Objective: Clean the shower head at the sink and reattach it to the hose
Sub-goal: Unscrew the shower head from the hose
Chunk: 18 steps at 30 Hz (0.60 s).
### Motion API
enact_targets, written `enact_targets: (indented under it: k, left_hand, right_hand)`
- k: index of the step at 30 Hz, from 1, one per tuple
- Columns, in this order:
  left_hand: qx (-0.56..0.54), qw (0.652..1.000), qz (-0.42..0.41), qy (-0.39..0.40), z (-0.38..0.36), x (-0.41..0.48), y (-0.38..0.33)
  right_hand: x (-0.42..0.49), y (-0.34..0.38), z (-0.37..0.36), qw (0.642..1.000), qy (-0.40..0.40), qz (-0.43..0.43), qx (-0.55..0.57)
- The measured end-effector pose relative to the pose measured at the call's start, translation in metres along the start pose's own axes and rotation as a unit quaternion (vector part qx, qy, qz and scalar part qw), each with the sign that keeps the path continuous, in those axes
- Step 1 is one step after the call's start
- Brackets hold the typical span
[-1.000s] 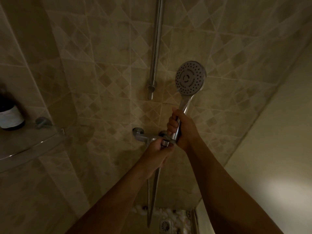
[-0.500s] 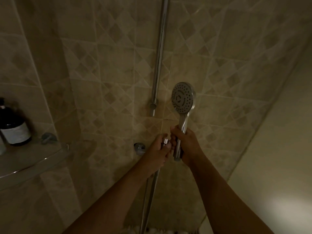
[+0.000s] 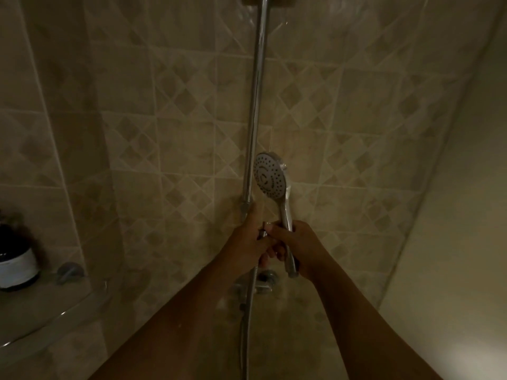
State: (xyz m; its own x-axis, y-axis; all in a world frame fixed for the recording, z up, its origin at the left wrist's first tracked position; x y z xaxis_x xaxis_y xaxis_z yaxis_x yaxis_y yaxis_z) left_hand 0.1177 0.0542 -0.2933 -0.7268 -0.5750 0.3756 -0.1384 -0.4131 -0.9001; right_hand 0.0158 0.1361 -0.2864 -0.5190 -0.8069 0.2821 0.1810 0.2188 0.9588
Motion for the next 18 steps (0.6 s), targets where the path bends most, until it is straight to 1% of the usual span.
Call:
enact_targets:
  k: [4, 7, 10, 16, 18]
  left_hand:
    - [-0.06, 0.997, -0.003, 0.037, 0.002, 0.022, -0.005]
    - [-0.083, 0.996, -0.031, 0.01, 0.0, 0.043, -0.011]
    - [-0.141, 0.989, -0.028, -0.029, -0.003, 0.066, -0.018]
    - [-0.146, 0.984, -0.049, -0.091, -0.003, 0.116, -0.055]
    - [-0.176, 0.979, -0.047, -0.088, -0.009, 0.129, -0.07]
  right_hand:
    - [0.014, 0.013, 0.002, 1.0, 0.004, 0.028, 0.008]
    - [0.035, 0.024, 0.01, 0.999, -0.008, 0.043, 0.027]
    - [0.06, 0.039, 0.021, 0.997, -0.015, 0.05, 0.052]
    - [0.116, 0.082, 0.044, 0.993, -0.002, 0.069, 0.093]
    - [0.135, 0.098, 0.053, 0.992, -0.009, 0.069, 0.106]
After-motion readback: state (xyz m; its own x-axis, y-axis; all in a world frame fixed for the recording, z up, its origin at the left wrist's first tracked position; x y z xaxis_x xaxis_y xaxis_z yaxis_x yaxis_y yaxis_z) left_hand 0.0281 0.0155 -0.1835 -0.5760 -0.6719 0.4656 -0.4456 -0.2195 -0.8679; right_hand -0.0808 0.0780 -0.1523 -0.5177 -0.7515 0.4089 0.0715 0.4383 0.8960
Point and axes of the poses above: each hand's wrist, its own x-axis towards the middle knuckle, its own z-axis out of the back of the hand, y = z × x, the point moved 4 cm from there along x, towards the middle knuckle, and after that the axes turned 5 degrees about -y, right-handed, at the moved point
